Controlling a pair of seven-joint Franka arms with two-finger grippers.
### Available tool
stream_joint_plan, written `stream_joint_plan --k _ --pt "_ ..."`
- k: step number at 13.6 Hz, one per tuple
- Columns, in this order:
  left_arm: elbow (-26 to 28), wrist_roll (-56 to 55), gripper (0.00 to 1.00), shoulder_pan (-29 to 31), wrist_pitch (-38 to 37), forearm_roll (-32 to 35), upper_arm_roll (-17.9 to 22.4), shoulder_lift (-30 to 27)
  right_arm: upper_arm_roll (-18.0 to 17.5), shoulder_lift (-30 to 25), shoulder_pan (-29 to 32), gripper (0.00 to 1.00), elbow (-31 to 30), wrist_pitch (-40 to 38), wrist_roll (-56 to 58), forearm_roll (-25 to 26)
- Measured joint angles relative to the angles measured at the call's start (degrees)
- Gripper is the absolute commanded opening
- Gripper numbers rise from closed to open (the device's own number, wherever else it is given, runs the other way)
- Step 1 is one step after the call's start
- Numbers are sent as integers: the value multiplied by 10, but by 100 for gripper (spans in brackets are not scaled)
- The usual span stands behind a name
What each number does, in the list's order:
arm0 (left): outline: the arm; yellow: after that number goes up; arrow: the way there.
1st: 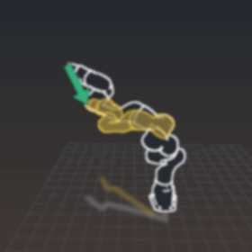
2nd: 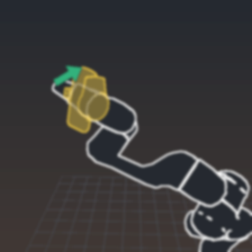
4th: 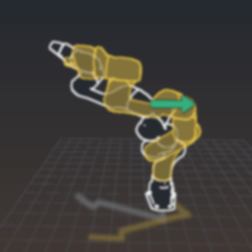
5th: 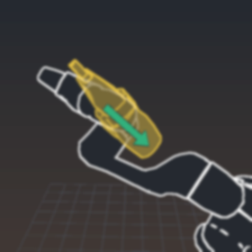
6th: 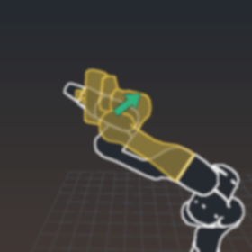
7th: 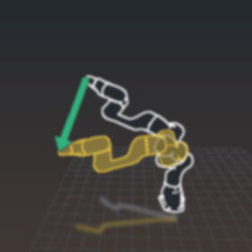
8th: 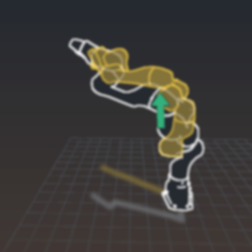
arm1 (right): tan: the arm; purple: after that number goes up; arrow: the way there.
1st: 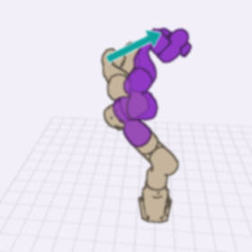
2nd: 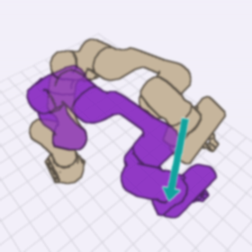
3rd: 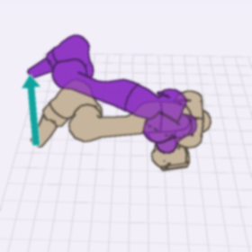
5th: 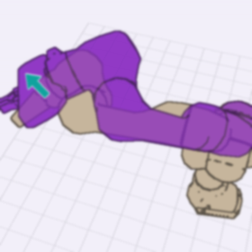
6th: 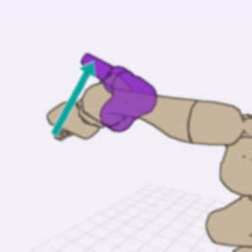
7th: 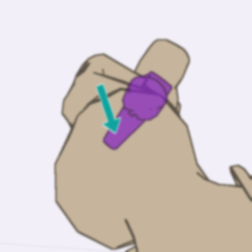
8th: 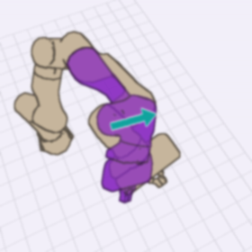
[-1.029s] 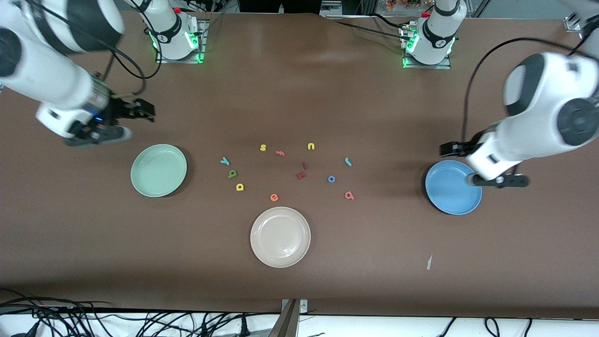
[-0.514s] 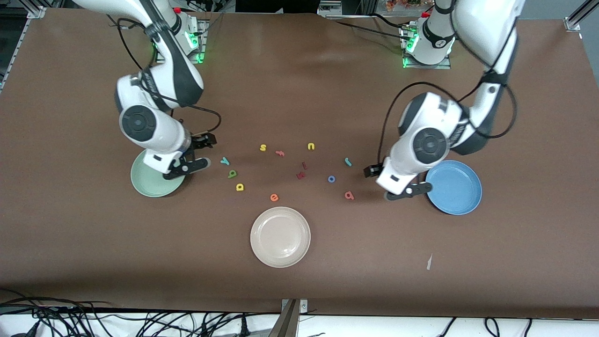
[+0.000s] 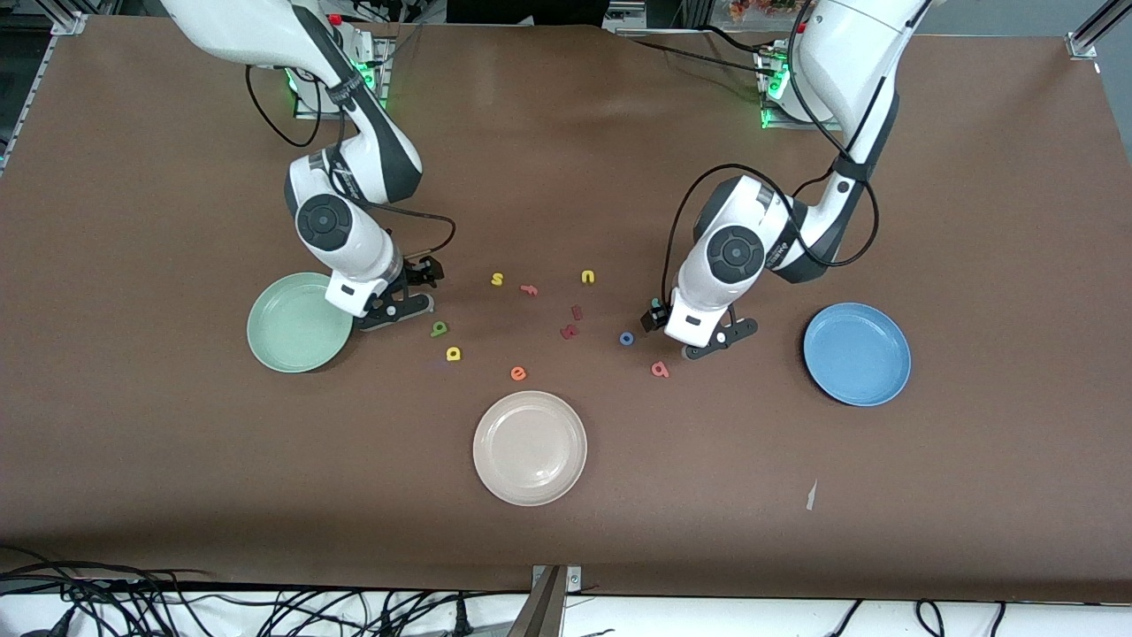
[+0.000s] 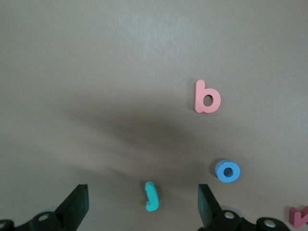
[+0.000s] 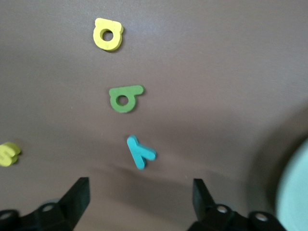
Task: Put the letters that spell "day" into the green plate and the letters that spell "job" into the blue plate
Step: 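Grasp the teal letter with the left gripper while the right gripper grasps another, then drop the teal letter on the blue plate while the right gripper drops on green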
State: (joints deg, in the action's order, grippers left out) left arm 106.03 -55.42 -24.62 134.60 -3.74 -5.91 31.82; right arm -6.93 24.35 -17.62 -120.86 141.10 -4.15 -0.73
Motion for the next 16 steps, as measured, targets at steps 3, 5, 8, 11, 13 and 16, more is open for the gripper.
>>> stream_joint_plan --k 3,5,8,11,13,16 --pt "28 -66 90 -22 58 0 0 5 0 23 -6 55 1 22 0 22" --pt "34 -84 81 -29 68 0 0 14 0 27 -7 54 2 27 0 34" --pt "35 -94 71 -33 70 0 0 26 0 34 -7 49 2 39 0 37" --pt "35 -95 53 -33 70 0 0 32 0 42 -7 30 3 56 0 44" --pt "34 -96 35 -33 73 0 0 34 1 42 -7 14 4 57 0 46" --pt "30 -96 14 -34 73 0 0 33 2 42 -7 0 6 58 1 48"
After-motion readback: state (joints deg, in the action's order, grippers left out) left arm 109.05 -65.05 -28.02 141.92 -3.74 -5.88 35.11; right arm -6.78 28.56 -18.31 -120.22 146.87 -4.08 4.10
